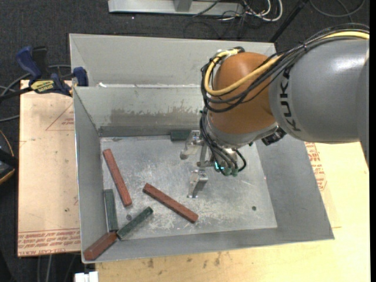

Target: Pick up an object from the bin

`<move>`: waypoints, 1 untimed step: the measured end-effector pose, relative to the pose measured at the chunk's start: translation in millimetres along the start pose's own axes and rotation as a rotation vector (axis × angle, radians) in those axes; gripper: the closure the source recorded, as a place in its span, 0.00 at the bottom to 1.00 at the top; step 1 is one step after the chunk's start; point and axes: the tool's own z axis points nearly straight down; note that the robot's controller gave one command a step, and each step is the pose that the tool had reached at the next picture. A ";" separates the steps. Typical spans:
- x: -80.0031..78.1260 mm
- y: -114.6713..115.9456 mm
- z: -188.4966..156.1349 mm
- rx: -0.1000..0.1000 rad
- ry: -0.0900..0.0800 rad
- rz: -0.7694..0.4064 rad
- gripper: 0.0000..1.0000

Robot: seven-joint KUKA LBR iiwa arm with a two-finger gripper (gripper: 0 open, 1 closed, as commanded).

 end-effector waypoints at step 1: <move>-1.8 -0.4 -4.0 -0.001 -0.008 0.002 0.00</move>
Offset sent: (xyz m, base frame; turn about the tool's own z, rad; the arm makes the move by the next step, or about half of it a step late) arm -0.0312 0.0302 -0.1049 -0.0443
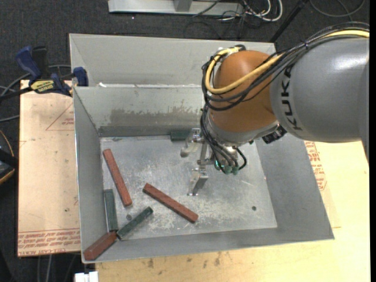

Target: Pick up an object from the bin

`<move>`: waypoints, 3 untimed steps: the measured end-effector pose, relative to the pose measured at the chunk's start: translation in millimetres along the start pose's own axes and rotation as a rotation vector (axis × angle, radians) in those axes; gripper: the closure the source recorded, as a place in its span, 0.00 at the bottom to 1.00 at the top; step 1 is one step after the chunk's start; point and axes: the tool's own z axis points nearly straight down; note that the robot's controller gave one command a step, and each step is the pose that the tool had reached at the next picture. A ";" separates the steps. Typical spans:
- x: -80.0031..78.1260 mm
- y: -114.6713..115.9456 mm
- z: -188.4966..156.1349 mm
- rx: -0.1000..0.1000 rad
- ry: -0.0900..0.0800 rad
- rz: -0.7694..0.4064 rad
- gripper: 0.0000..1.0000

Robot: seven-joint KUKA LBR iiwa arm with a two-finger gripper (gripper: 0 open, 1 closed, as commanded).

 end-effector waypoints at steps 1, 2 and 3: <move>13.2 13.7 47.6 0.000 -0.007 -0.022 0.00; -15.3 25.0 108.3 -0.005 -0.014 -0.024 1.00; -15.3 24.9 108.3 -0.005 -0.014 -0.023 1.00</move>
Offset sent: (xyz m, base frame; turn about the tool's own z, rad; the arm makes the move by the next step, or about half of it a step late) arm 0.0096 0.0225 -0.1165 -0.0242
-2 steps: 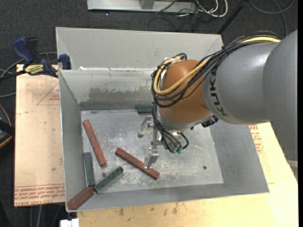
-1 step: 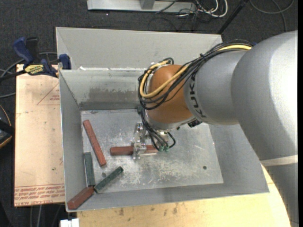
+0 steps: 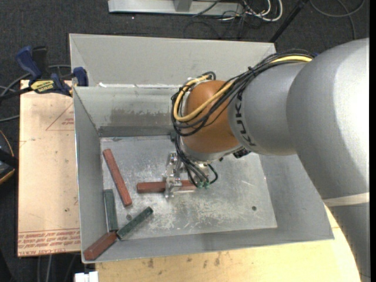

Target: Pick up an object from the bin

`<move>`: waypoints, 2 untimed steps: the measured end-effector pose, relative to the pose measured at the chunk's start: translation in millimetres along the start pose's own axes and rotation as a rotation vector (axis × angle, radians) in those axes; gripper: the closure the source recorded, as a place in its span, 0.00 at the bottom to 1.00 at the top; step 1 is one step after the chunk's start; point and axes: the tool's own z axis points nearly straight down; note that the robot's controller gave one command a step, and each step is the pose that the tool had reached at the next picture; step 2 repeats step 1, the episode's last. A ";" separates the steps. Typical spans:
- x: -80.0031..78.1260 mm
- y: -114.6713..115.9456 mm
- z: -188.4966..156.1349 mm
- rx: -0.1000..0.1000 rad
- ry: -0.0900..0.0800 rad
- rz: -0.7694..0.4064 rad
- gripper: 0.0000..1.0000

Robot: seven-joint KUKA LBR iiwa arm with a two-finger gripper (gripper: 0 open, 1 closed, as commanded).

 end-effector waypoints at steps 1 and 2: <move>1.4 19.8 -137.8 0.004 0.010 -0.015 1.00; 1.4 19.8 -137.8 0.004 0.010 -0.015 1.00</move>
Offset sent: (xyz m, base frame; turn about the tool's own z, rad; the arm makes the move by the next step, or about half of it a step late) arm 0.0000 0.0000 0.0000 0.0000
